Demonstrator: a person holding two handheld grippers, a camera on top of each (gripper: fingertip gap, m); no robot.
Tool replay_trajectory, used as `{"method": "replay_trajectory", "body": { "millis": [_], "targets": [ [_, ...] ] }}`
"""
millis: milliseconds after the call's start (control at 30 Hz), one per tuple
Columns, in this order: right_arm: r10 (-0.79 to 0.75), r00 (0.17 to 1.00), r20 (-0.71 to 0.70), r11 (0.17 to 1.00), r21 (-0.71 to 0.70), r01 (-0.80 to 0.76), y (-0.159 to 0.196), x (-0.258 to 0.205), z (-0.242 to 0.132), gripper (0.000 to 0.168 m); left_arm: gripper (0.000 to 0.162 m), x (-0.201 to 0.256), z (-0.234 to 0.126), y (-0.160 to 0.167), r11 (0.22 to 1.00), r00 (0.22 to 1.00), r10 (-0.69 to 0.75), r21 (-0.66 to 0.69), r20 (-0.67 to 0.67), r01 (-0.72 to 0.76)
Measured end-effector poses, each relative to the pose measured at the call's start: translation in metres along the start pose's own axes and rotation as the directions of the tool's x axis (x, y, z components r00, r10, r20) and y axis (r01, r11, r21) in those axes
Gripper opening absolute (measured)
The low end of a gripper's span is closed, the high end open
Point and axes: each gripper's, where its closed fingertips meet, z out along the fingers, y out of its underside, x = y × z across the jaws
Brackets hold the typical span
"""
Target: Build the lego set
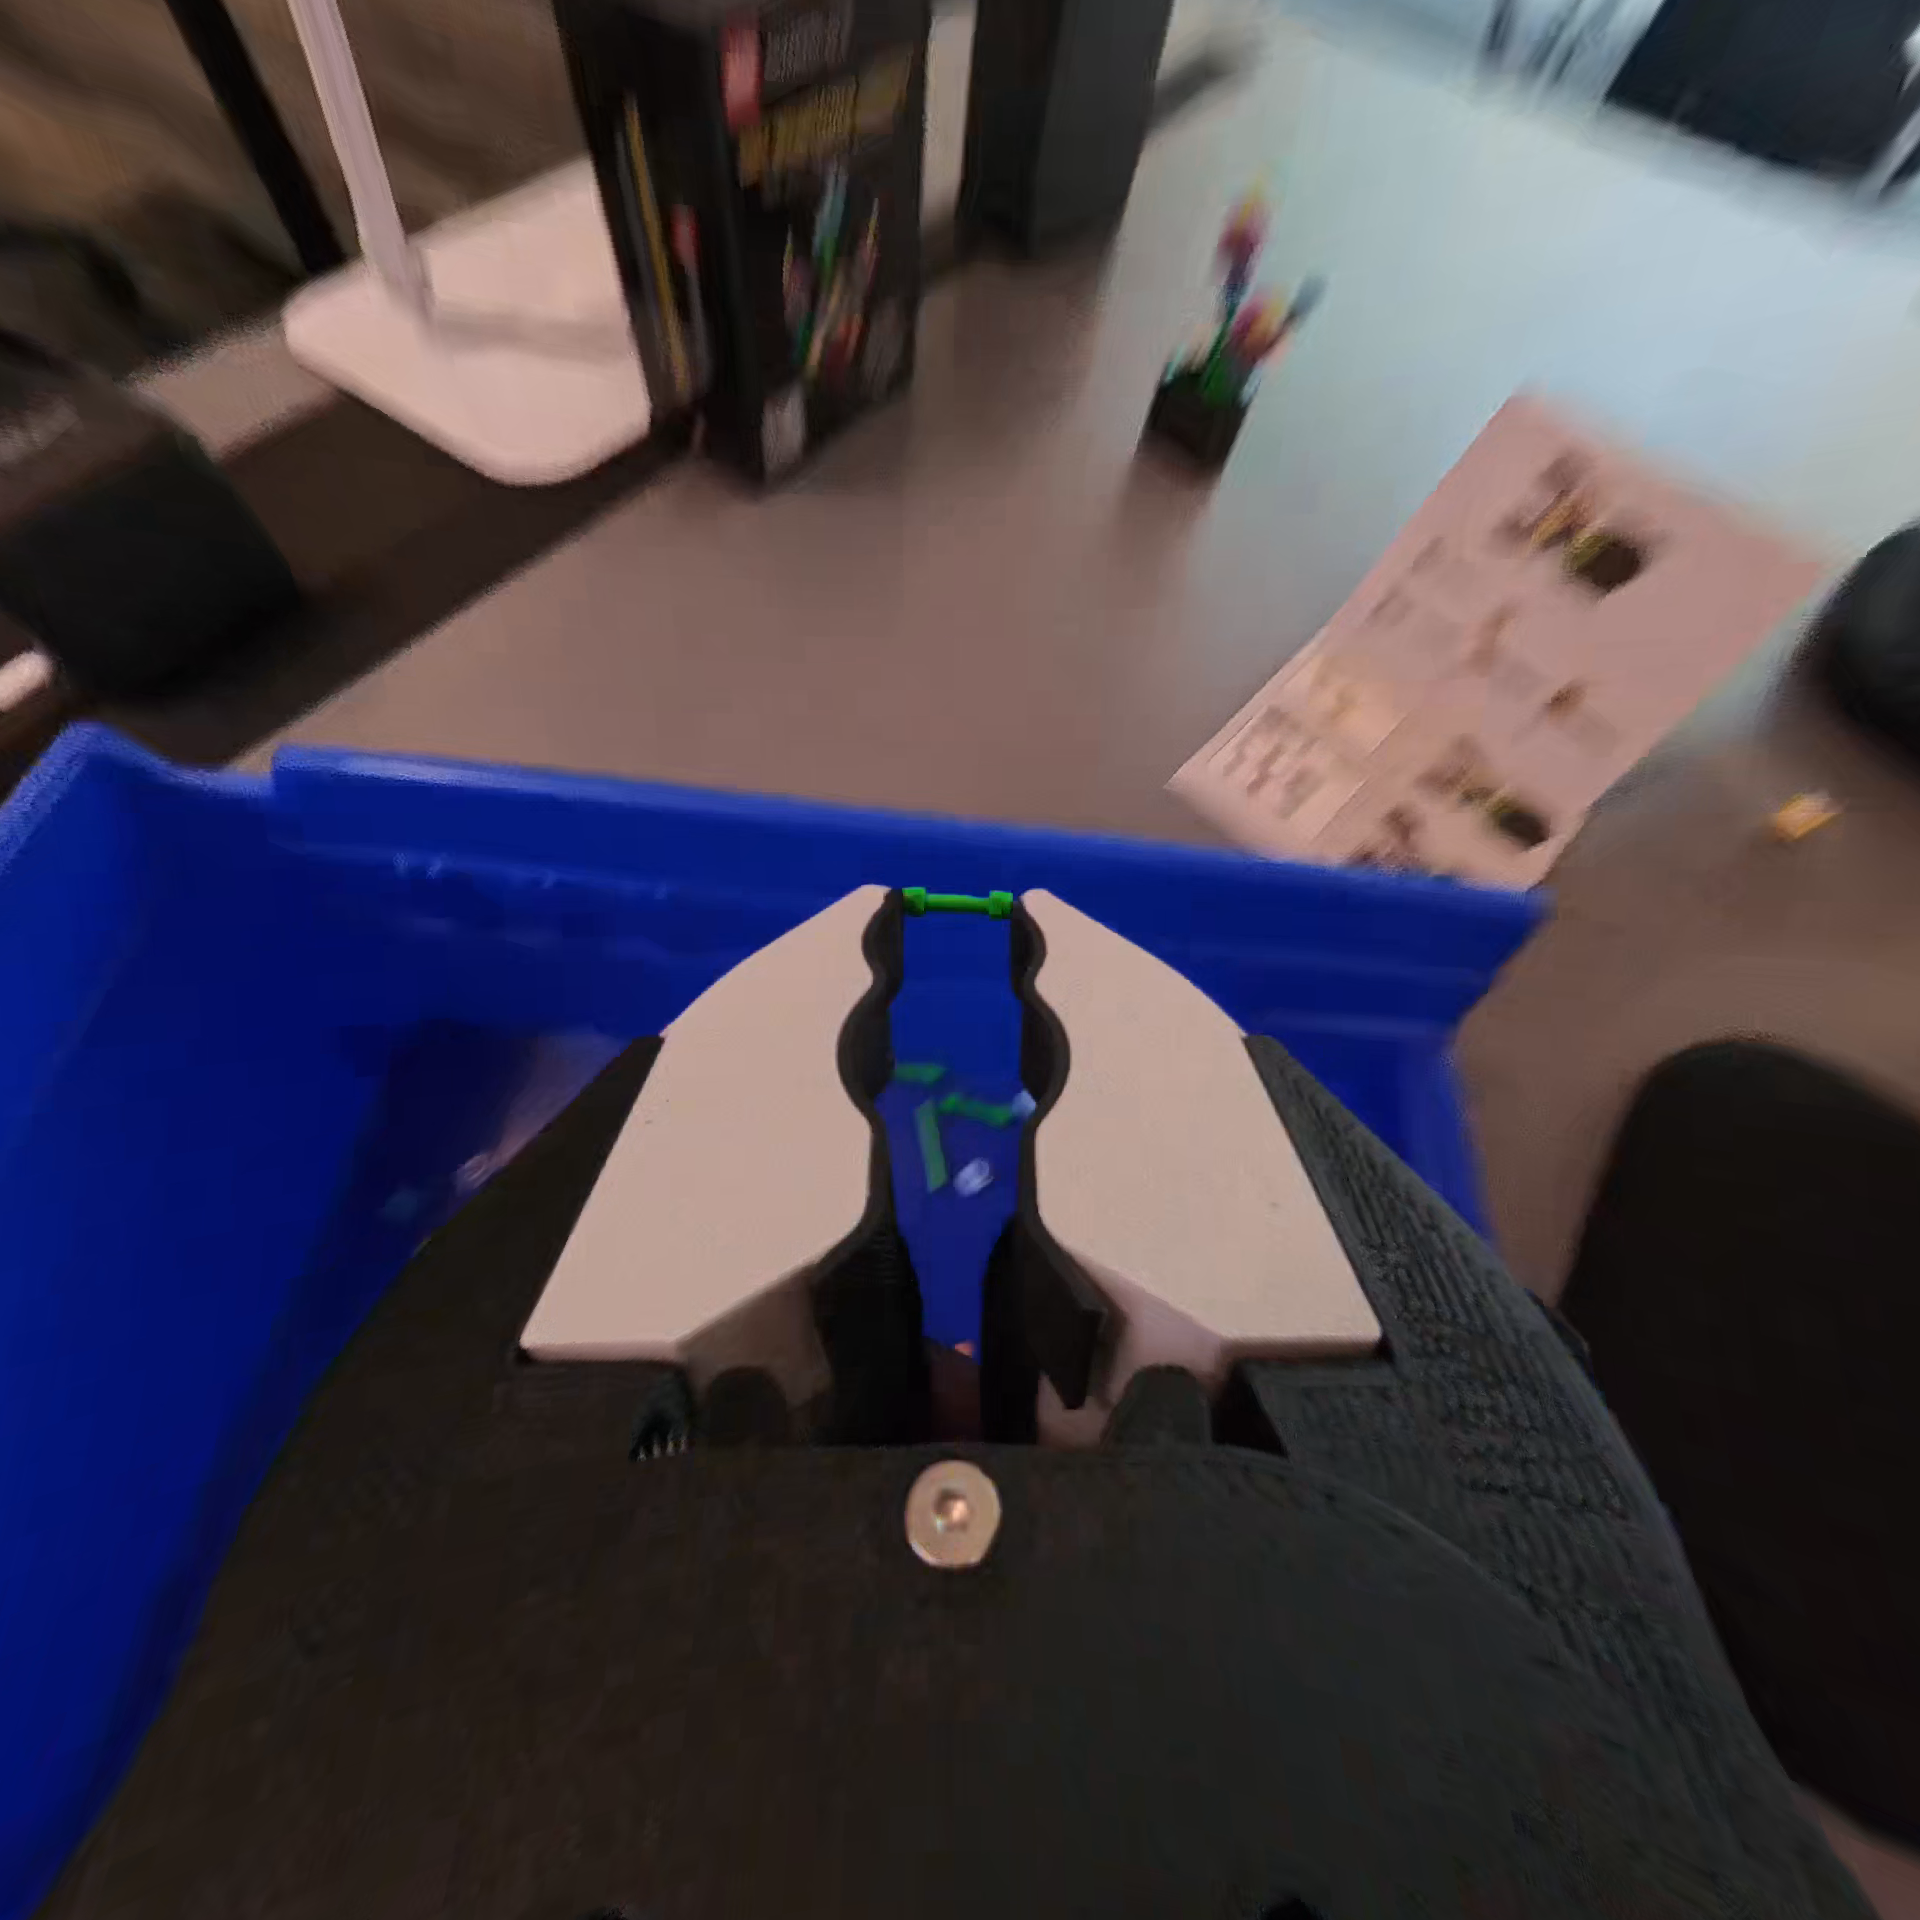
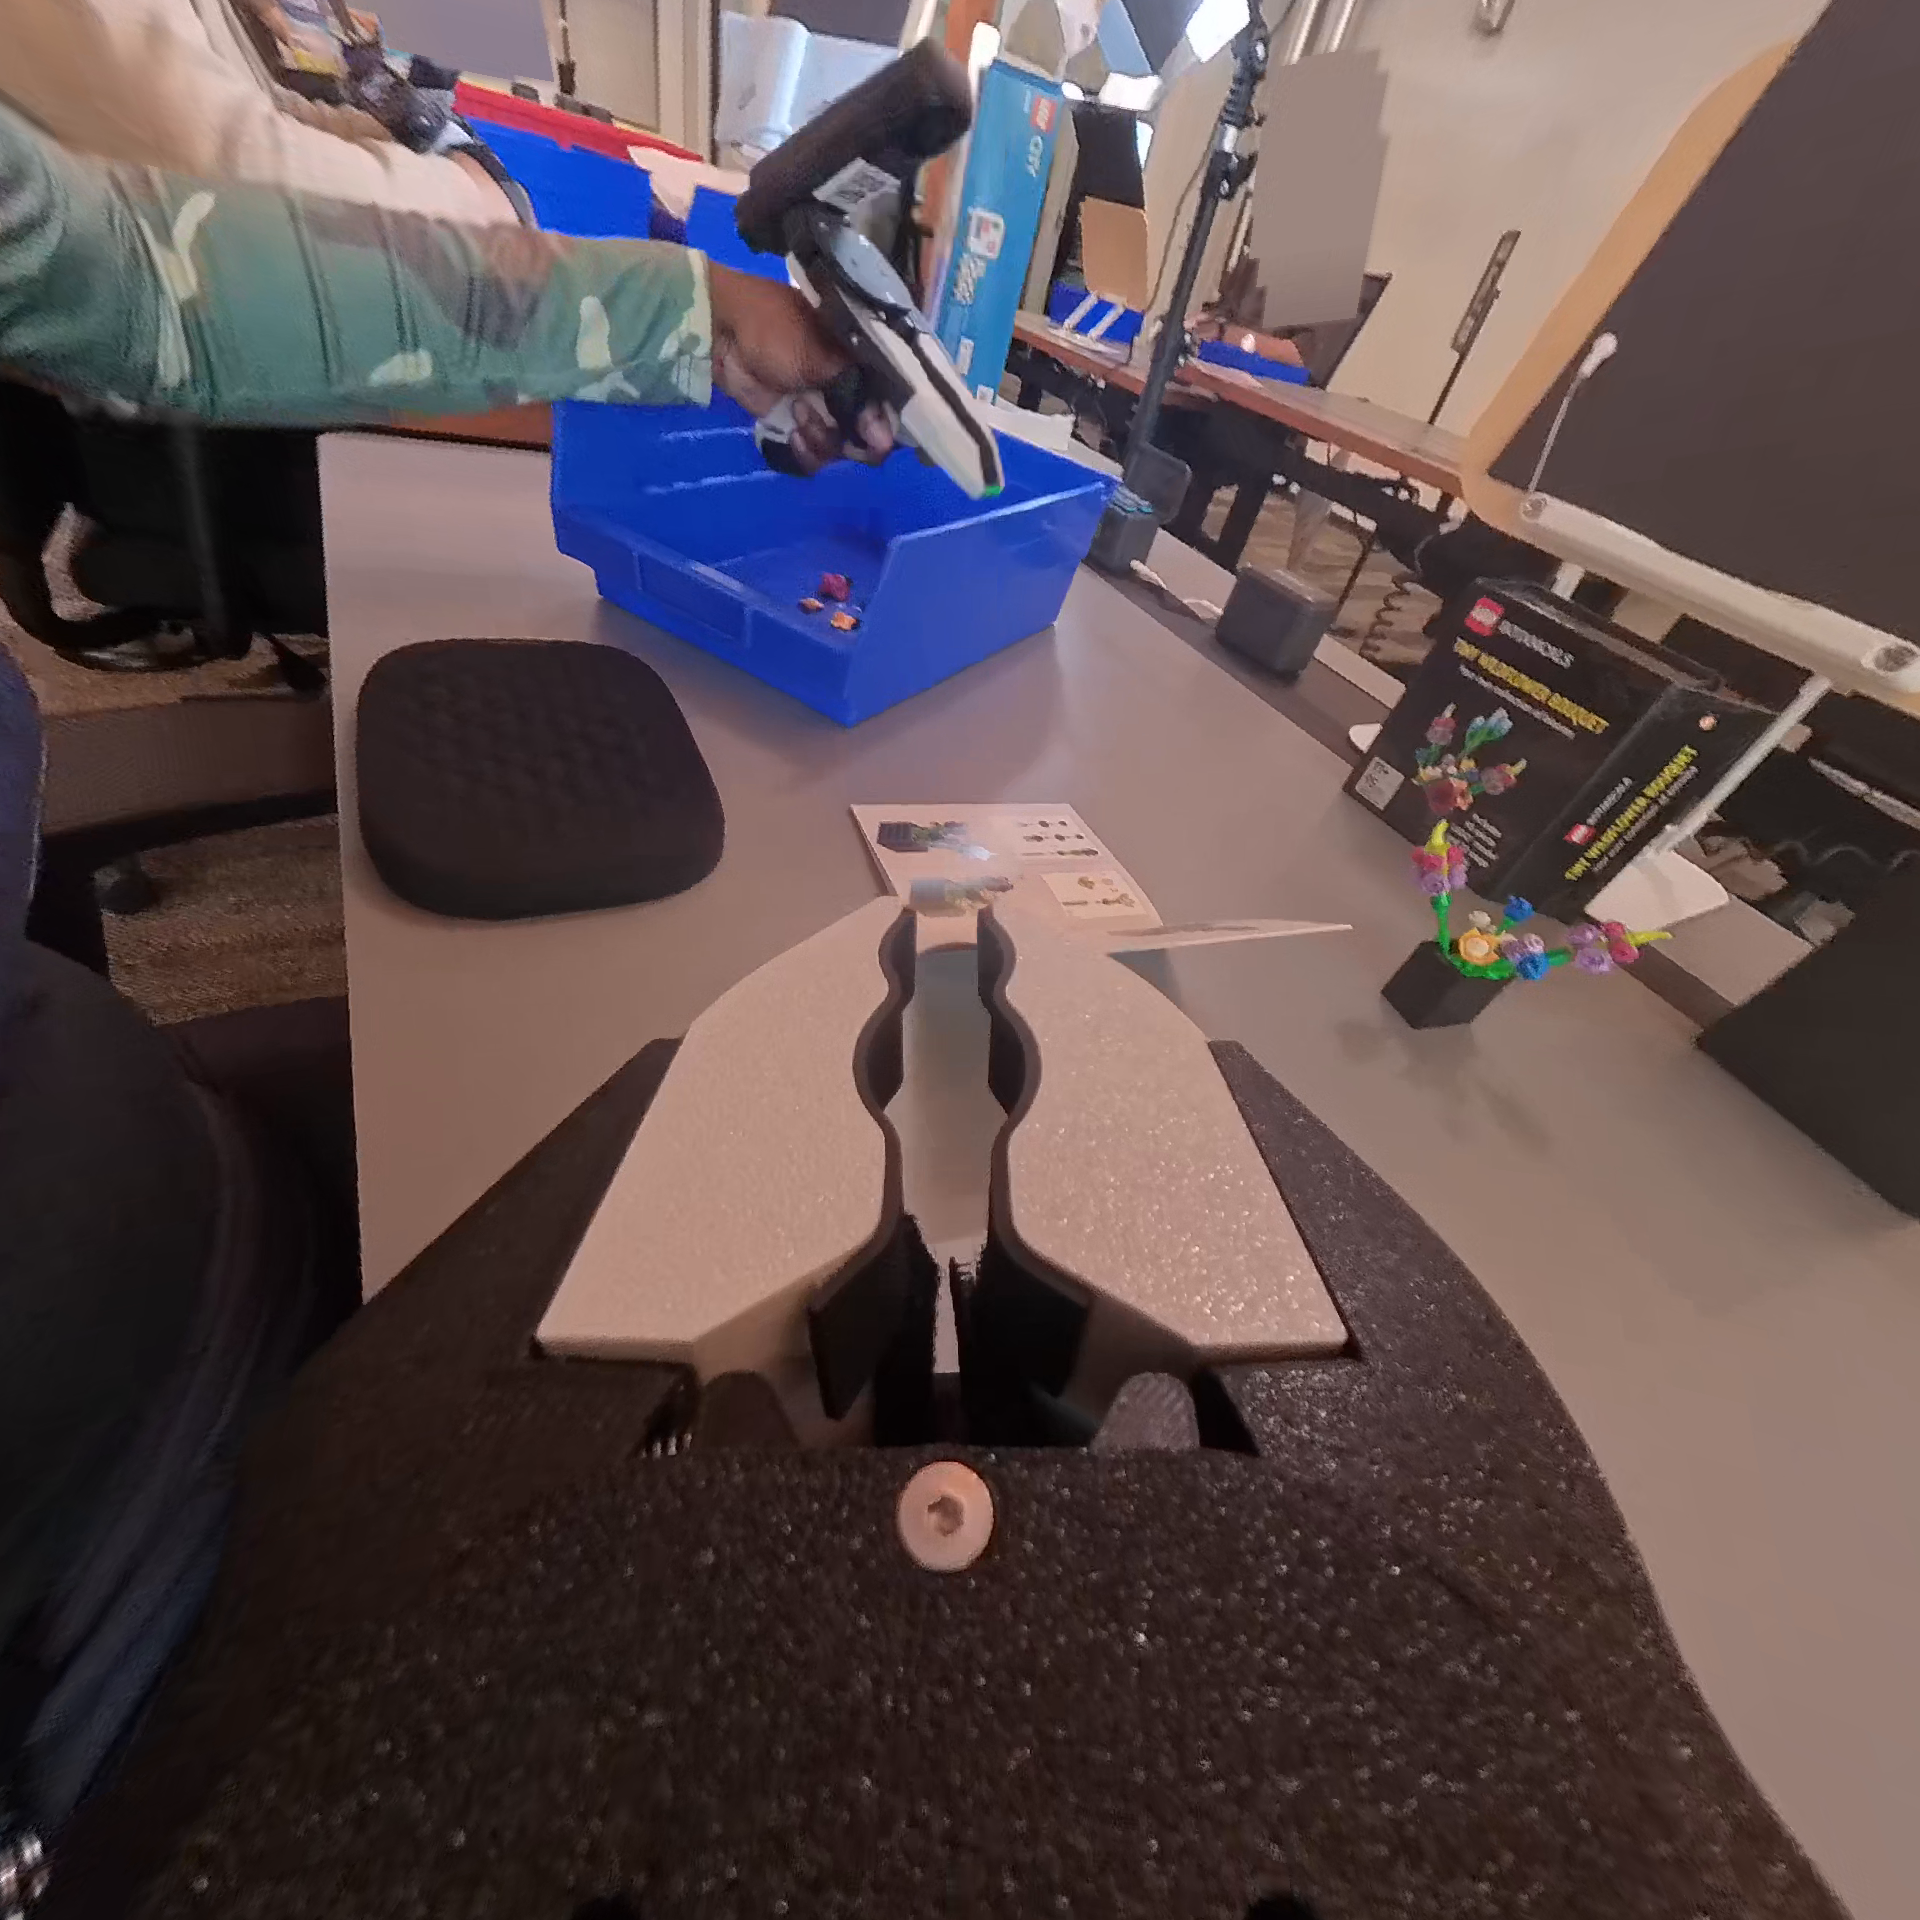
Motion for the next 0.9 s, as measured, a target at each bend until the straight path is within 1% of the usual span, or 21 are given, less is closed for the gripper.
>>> {"method": "replay_trajectory", "body": {
  "millis": [33, 67, 133, 200, 267, 333, 433, 533, 567, 600, 700, 767, 900],
  "targets": [
    [-0.004, 1.000, 0.018, 1.000, 0.017, 0.004, -0.001, -0.003, 0.003, 0.011, 0.020, 0.017, -0.009, -0.016, 0.991, 0.999, -0.035, 0.125, -0.038, 0.039],
    [-0.012, 0.999, 0.044, 0.999, 0.035, 0.010, -0.003, -0.006, 0.007, 0.011, 0.020, 0.036, -0.019, -0.032, 0.967, 0.993, -0.066, 0.241, -0.093, 0.087],
    [-0.042, 0.995, 0.091, 0.997, 0.072, 0.036, -0.009, -0.014, 0.014, 0.011, 0.020, 0.076, -0.041, -0.058, 0.890, 0.971, -0.084, 0.422, -0.225, 0.175],
    [-0.084, 0.989, 0.123, 0.990, 0.119, 0.069, -0.020, -0.021, 0.021, 0.011, 0.020, 0.114, -0.057, -0.075, 0.814, 0.930, -0.092, 0.511, -0.357, 0.277],
    [-0.136, 0.979, 0.150, 0.977, 0.182, 0.108, -0.033, -0.029, 0.027, 0.012, 0.020, 0.155, -0.069, -0.088, 0.741, 0.872, -0.073, 0.559, -0.484, 0.373],
    [-0.208, 0.966, 0.154, 0.954, 0.249, 0.166, -0.047, -0.037, 0.031, 0.011, 0.020, 0.197, -0.072, -0.094, 0.683, 0.795, -0.044, 0.563, -0.605, 0.466],
    [-0.350, 0.931, 0.107, 0.891, 0.345, 0.295, -0.067, -0.045, 0.036, 0.010, 0.020, 0.250, -0.055, -0.093, 0.634, 0.667, -0.046, 0.494, -0.744, 0.595],
    [-0.476, 0.878, 0.050, 0.819, 0.389, 0.421, -0.082, -0.055, 0.041, 0.013, 0.019, 0.292, -0.033, -0.087, 0.617, 0.507, -0.071, 0.361, -0.859, 0.699],
    [-0.501, 0.864, 0.042, 0.805, 0.389, 0.448, -0.085, -0.057, 0.042, 0.014, 0.020, 0.304, -0.026, -0.085, 0.622, 0.461, -0.081, 0.317, -0.884, 0.716],
    [-0.522, 0.852, 0.041, 0.794, 0.386, 0.469, -0.087, -0.060, 0.043, 0.014, 0.020, 0.313, -0.019, -0.083, 0.631, 0.432, -0.095, 0.281, -0.897, 0.723],
    [-0.560, 0.827, 0.056, 0.775, 0.388, 0.499, -0.090, -0.067, 0.045, 0.014, 0.019, 0.331, 0.001, -0.076, 0.668, 0.399, -0.136, 0.213, -0.907, 0.713],
    [-0.581, 0.812, 0.059, 0.764, 0.383, 0.519, -0.090, -0.070, 0.047, 0.014, 0.020, 0.338, 0.006, -0.074, 0.683, 0.376, -0.149, 0.180, -0.915, 0.708],
    [-0.615, 0.785, 0.067, 0.751, 0.353, 0.558, -0.085, -0.073, 0.052, 0.013, 0.020, 0.347, 0.013, -0.071, 0.715, 0.372, -0.158, 0.153, -0.915, 0.682]
  ]
}}
